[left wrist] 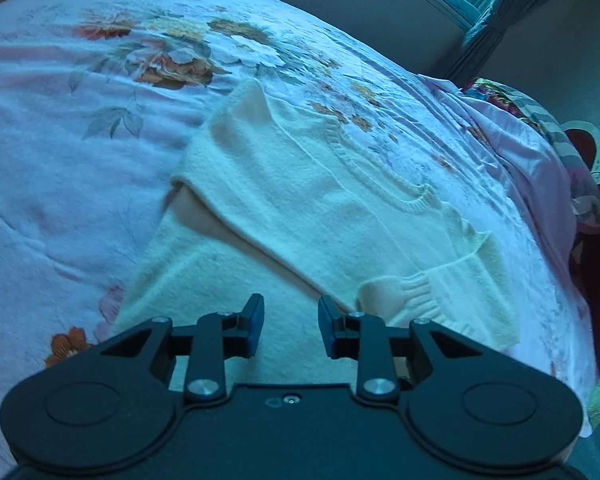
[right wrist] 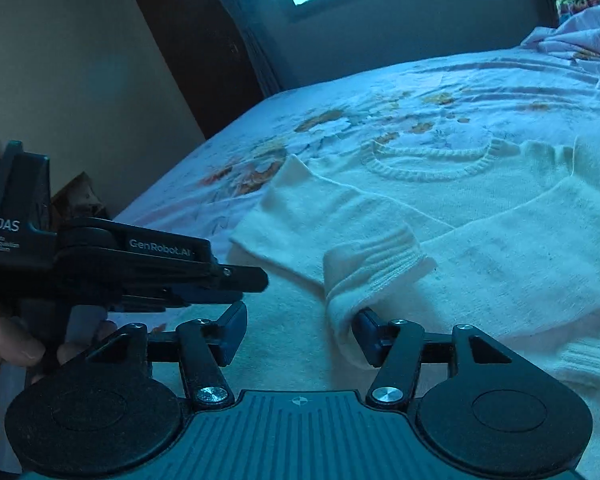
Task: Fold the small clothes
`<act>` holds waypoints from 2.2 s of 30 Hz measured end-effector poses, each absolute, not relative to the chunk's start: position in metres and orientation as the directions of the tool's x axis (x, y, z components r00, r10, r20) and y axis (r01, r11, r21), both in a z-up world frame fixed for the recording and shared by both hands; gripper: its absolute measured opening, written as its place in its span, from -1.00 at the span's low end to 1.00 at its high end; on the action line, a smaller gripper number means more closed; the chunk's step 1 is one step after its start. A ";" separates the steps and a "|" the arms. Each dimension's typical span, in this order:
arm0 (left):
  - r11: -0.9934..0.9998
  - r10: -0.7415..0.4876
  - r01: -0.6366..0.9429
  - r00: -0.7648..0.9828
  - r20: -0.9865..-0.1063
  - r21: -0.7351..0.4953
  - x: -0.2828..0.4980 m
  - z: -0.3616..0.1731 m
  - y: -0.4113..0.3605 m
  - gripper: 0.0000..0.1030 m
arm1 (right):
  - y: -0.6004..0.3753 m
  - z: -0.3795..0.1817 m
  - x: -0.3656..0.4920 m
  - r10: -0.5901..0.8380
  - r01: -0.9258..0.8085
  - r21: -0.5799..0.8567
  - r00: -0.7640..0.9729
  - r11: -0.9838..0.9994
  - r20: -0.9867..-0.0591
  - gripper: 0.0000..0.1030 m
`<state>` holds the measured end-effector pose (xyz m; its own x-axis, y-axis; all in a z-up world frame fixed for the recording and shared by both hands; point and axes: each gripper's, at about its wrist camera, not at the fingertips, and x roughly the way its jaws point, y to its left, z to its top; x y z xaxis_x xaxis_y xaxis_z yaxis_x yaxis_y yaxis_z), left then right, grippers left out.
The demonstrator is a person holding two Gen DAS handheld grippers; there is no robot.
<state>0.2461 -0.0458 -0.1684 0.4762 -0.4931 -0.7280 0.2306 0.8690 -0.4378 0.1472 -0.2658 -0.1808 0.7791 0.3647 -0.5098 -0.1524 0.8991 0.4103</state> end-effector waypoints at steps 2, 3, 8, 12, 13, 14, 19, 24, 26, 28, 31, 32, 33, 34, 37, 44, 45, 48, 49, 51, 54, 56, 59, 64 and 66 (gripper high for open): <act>0.861 -0.507 0.231 0.477 -0.718 -0.453 0.240 -0.168 -0.048 -0.40 | -0.271 -0.177 0.143 0.356 -0.153 0.406 0.795 0.901 -0.491 0.12; 0.864 -0.500 0.228 0.484 -0.718 -0.449 0.237 -0.167 -0.048 -0.38 | -0.273 -0.176 0.142 0.338 -0.135 0.403 0.802 0.905 -0.491 0.12; 0.875 -0.467 0.149 0.507 -0.724 -0.460 0.241 -0.165 -0.030 -0.38 | -0.257 -0.174 0.163 0.402 -0.170 0.452 0.775 0.875 -0.487 0.12; 0.878 -0.463 0.150 0.503 -0.730 -0.455 0.243 -0.162 -0.018 -0.36 | -0.224 -0.178 0.152 0.524 -0.319 0.441 0.692 0.839 -0.496 0.12; 0.876 -0.470 0.164 0.492 -0.732 -0.453 0.242 -0.163 -0.018 -0.36 | -0.223 -0.180 0.147 0.512 -0.311 0.432 0.700 0.846 -0.498 0.12; 0.873 -0.479 0.175 0.480 -0.735 -0.455 0.240 -0.165 -0.019 -0.36 | -0.227 -0.181 0.143 0.496 -0.293 0.432 0.712 0.853 -0.497 0.12; 0.857 -0.511 0.190 0.430 -0.745 -0.478 0.227 -0.183 -0.030 -0.36 | -0.259 -0.182 0.114 0.390 -0.168 0.431 0.773 0.886 -0.501 0.12; 0.823 -0.563 0.209 0.413 -0.715 -0.528 0.216 -0.194 -0.045 -0.81 | -0.282 -0.182 0.097 0.332 -0.093 0.441 0.796 0.893 -0.506 0.12; 0.817 -0.571 0.208 0.416 -0.708 -0.538 0.214 -0.199 -0.052 -0.94 | -0.287 -0.182 0.093 0.316 -0.070 0.448 0.805 0.891 -0.502 0.12; 0.827 -0.553 0.204 0.466 -0.691 -0.524 0.212 -0.197 -0.054 -0.96 | -0.292 -0.182 0.090 0.302 -0.052 0.456 0.814 0.889 -0.496 0.12; 0.828 -0.533 0.201 0.570 -0.626 -0.523 0.212 -0.174 -0.046 -0.96 | -0.296 -0.178 0.088 0.281 -0.037 0.452 0.827 0.891 -0.487 0.12; 0.826 -0.530 0.203 0.597 -0.602 -0.526 0.214 -0.165 -0.041 -0.96 | -0.297 -0.176 0.089 0.277 -0.037 0.449 0.830 0.893 -0.484 0.12; 0.830 -0.523 0.211 0.617 -0.588 -0.516 0.218 -0.159 -0.036 -0.96 | -0.298 -0.175 0.088 0.271 -0.034 0.444 0.834 0.895 -0.481 0.12; 0.841 -0.508 0.218 0.634 -0.583 -0.496 0.224 -0.153 -0.030 -0.96 | -0.299 -0.174 0.090 0.268 -0.033 0.444 0.837 0.896 -0.477 0.12; 0.869 -0.449 0.163 0.659 -0.603 -0.468 0.242 -0.160 -0.012 -0.96 | -0.299 -0.172 0.097 0.259 -0.030 0.437 0.841 0.899 -0.474 0.12; 0.887 -0.454 0.200 0.550 -0.701 -0.417 0.257 -0.197 -0.012 -0.86 | -0.296 -0.176 0.112 0.217 -0.009 0.379 0.832 0.926 -0.510 0.12; 0.886 -0.454 0.190 0.549 -0.702 -0.424 0.256 -0.194 -0.010 -0.80 | -0.298 -0.175 0.115 0.199 0.000 0.361 0.835 0.932 -0.513 0.12; 0.898 -0.424 0.177 0.592 -0.685 -0.404 0.242 -0.178 0.002 -0.64 | -0.312 -0.174 0.128 0.139 0.055 0.333 0.836 0.941 -0.530 0.12; 0.899 -0.421 0.183 0.612 -0.669 -0.399 0.237 -0.172 0.007 -0.64 | -0.319 -0.174 0.133 0.119 0.076 0.329 0.837 0.941 -0.535 0.12; 0.894 -0.426 0.182 0.630 -0.650 -0.409 0.232 -0.162 0.013 -0.64 | -0.330 -0.173 0.144 0.059 0.128 0.293 0.831 0.948 -0.553 0.12; 0.882 -0.455 0.227 0.637 -0.623 -0.412 0.236 -0.150 0.003 -0.64 | -0.347 -0.177 0.158 -0.007 0.189 0.250 0.812 0.950 -0.584 0.12; 0.871 -0.483 0.265 0.613 -0.625 -0.413 0.244 -0.151 -0.014 -0.64 | -0.355 -0.183 0.164 -0.033 0.208 0.221 0.795 0.953 -0.606 0.12; 0.903 -0.426 0.217 0.571 -0.702 -0.371 0.261 -0.178 -0.031 -0.65 | -0.368 -0.206 0.171 -0.092 0.245 0.127 0.721 0.961 -0.687 0.11; 0.899 -0.412 0.127 0.571 -0.710 -0.419 0.265 -0.185 -0.014 -0.70 | -0.378 -0.202 0.163 -0.101 0.267 0.140 0.720 0.953 -0.686 0.11; 0.916 -0.394 0.193 0.609 -0.688 -0.353 0.258 -0.174 -0.025 -0.57 | -0.369 -0.192 0.159 -0.101 0.247 0.141 0.757 0.959 -0.645 0.11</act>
